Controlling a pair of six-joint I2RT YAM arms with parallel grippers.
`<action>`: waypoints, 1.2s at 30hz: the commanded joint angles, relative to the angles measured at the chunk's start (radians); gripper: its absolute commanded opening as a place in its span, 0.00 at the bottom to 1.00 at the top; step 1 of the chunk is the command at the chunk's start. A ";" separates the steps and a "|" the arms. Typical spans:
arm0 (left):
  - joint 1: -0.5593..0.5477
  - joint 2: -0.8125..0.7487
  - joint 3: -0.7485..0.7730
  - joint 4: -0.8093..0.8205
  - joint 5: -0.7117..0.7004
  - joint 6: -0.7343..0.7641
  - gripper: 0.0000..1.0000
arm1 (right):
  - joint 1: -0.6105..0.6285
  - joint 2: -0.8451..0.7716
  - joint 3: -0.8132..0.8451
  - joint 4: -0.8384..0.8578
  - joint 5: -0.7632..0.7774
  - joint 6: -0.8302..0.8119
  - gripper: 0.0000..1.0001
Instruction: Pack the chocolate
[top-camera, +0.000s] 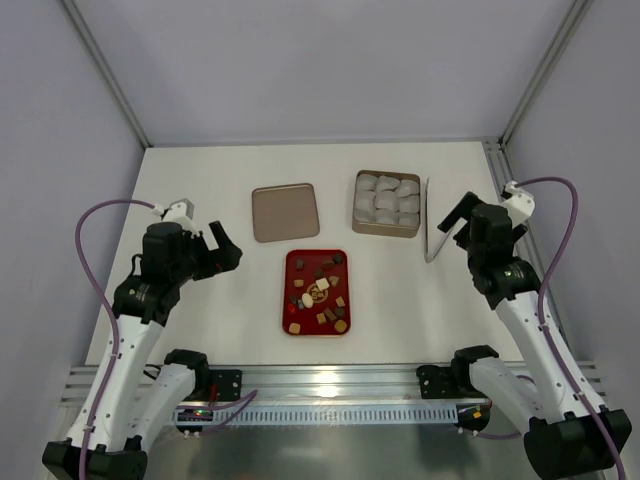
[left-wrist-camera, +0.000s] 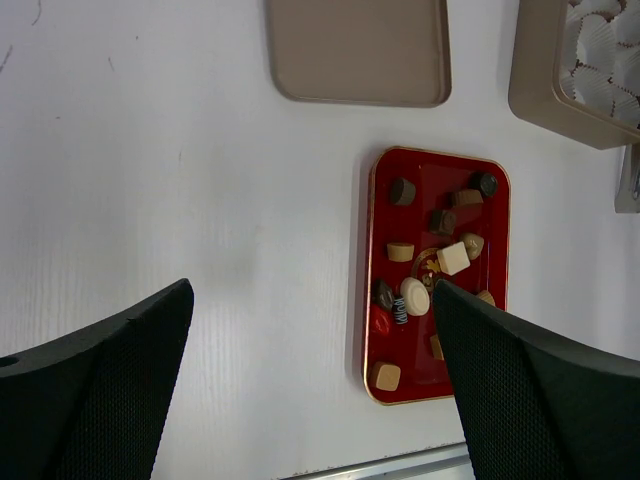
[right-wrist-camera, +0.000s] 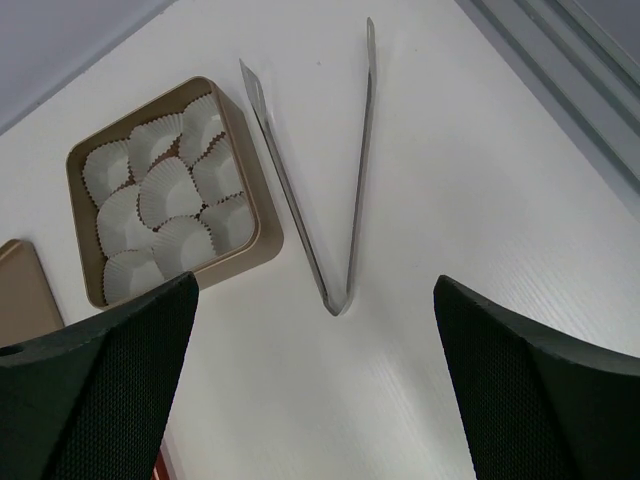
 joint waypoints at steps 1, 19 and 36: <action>0.003 -0.012 0.004 0.035 0.016 -0.013 1.00 | -0.003 0.020 0.040 -0.034 0.052 -0.011 1.00; 0.000 -0.023 0.002 0.035 0.036 -0.013 1.00 | -0.238 0.505 0.247 -0.031 -0.176 -0.071 1.00; -0.003 -0.012 0.001 0.035 0.041 -0.011 1.00 | -0.215 0.792 0.287 0.073 -0.313 -0.097 0.99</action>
